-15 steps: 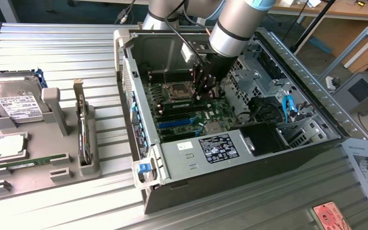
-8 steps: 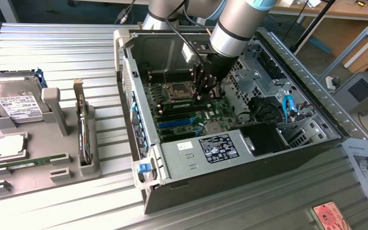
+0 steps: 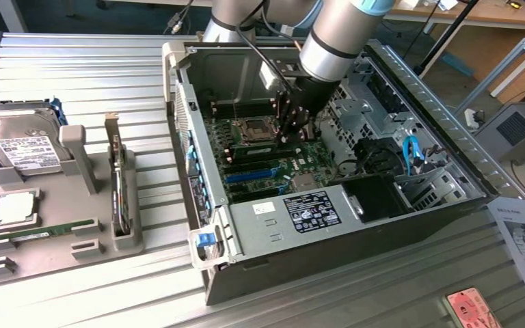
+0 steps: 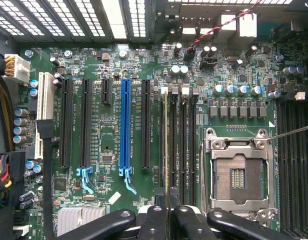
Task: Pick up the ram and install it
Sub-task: 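Insert the ram into the slot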
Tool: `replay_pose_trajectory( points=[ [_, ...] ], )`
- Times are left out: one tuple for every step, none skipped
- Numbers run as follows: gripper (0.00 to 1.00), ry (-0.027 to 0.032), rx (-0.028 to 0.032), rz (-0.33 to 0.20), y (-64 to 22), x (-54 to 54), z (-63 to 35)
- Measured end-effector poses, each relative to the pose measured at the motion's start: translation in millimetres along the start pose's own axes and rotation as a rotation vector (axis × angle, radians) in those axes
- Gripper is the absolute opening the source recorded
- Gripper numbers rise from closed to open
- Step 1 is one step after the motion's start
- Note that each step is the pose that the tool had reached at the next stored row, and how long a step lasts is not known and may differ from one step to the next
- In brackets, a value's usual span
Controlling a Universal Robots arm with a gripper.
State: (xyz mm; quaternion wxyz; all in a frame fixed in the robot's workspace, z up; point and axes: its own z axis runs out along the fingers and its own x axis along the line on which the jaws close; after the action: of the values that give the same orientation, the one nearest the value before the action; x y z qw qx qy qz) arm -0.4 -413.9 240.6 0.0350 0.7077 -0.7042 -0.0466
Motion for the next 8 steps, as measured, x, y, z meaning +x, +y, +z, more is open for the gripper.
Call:
replay_pose_trajectory(
  points=[
    [0.12,0.0003,-0.0001,0.000,0.0,0.3,0.1],
    [0.12,0.0004,-0.0001,0.000,0.0,0.8,0.4],
    [0.12,0.0003,-0.0001,0.000,-0.1,1.3,0.5],
    [0.12,0.0002,0.0000,0.001,-0.1,1.4,0.6],
    [0.12,0.0002,0.0000,0.001,-0.1,1.4,0.6],
    [0.12,0.0002,-0.0001,0.001,-0.1,1.4,0.6],
    [0.12,0.0001,0.0000,0.001,-0.1,1.4,0.6],
    [0.12,0.0001,-0.0001,0.001,-0.1,1.4,0.6]
  ],
)
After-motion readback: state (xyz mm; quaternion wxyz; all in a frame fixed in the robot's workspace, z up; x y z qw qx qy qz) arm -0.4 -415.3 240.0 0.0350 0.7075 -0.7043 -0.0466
